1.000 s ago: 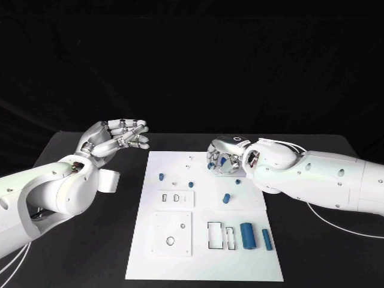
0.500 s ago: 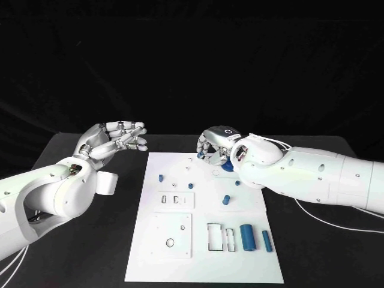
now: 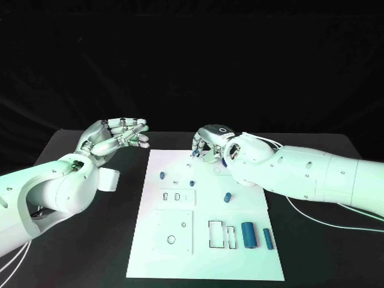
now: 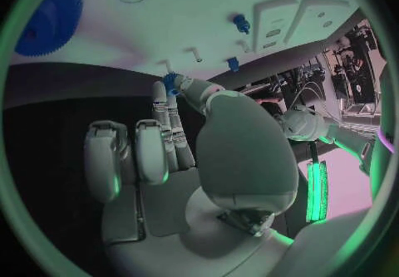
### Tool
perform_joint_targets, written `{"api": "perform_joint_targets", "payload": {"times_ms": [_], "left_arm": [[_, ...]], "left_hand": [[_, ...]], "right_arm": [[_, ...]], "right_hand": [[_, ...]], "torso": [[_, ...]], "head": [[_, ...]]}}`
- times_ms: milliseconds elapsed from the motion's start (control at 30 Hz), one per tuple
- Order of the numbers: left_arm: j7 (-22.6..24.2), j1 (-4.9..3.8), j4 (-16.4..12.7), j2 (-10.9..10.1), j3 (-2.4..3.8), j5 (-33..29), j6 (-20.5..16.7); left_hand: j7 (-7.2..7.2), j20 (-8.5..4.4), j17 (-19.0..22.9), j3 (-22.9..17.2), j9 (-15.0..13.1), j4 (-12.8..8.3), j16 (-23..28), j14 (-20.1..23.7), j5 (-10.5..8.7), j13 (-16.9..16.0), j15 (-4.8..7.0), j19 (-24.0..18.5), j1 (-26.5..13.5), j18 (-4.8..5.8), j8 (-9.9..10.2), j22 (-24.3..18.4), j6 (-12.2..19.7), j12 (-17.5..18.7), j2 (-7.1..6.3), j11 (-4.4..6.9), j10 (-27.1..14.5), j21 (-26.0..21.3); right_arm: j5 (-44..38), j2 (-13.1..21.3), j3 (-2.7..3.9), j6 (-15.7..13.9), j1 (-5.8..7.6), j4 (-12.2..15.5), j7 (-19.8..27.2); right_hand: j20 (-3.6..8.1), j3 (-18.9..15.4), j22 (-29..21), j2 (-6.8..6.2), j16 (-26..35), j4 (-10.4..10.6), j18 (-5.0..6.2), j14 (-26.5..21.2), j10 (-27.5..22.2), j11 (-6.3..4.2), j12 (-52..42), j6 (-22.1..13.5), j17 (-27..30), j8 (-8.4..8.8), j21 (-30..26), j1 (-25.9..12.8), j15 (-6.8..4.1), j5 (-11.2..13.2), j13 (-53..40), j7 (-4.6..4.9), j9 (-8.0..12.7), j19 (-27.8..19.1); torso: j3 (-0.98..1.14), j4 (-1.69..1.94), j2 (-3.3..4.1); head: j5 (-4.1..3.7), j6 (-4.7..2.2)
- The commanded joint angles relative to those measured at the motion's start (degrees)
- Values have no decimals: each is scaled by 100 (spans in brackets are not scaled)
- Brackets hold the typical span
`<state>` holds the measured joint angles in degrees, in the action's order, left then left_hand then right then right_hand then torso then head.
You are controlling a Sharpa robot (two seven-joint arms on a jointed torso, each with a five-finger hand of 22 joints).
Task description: Assemble the parts on the task board
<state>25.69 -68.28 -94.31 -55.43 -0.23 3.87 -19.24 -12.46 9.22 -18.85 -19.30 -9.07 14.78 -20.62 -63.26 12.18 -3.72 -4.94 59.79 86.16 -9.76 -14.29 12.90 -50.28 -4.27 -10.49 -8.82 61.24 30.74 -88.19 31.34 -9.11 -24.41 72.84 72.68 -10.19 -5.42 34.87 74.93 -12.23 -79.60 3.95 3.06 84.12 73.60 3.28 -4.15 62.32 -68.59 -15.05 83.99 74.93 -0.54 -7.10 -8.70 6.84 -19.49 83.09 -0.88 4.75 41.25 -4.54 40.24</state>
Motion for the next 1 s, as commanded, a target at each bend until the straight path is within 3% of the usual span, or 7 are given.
{"api": "perform_joint_targets", "payload": {"times_ms": [33,1000], "left_arm": [[22,-17,-18,13,6,-19,108],[3,-75,-36,21,7,-19,133]], "left_hand": [[0,45,-9,-16,6,21,21,28,-15,-10,-2,12,-19,-60,36,-5,9,29,17,-9,3,21],[4,45,-19,-19,5,13,26,32,-17,-11,-1,11,-16,-61,34,-8,2,28,15,-6,9,22]], "right_arm": [[95,-51,0,200,-19,-66,41],[116,-443,-2,289,-80,-545,64]], "right_hand": [[7,7,508,2,-18,24,-67,193,30,-4,-6,2,12,-18,22,-62,-42,-10,-1,-4,1,15],[7,6,506,-21,-23,20,-67,193,15,4,8,-30,12,-13,19,-86,-37,-8,1,6,-15,11]], "torso": [[1,-3,-6],[-7,8,-17]], "head": [[11,16],[45,69]]}}
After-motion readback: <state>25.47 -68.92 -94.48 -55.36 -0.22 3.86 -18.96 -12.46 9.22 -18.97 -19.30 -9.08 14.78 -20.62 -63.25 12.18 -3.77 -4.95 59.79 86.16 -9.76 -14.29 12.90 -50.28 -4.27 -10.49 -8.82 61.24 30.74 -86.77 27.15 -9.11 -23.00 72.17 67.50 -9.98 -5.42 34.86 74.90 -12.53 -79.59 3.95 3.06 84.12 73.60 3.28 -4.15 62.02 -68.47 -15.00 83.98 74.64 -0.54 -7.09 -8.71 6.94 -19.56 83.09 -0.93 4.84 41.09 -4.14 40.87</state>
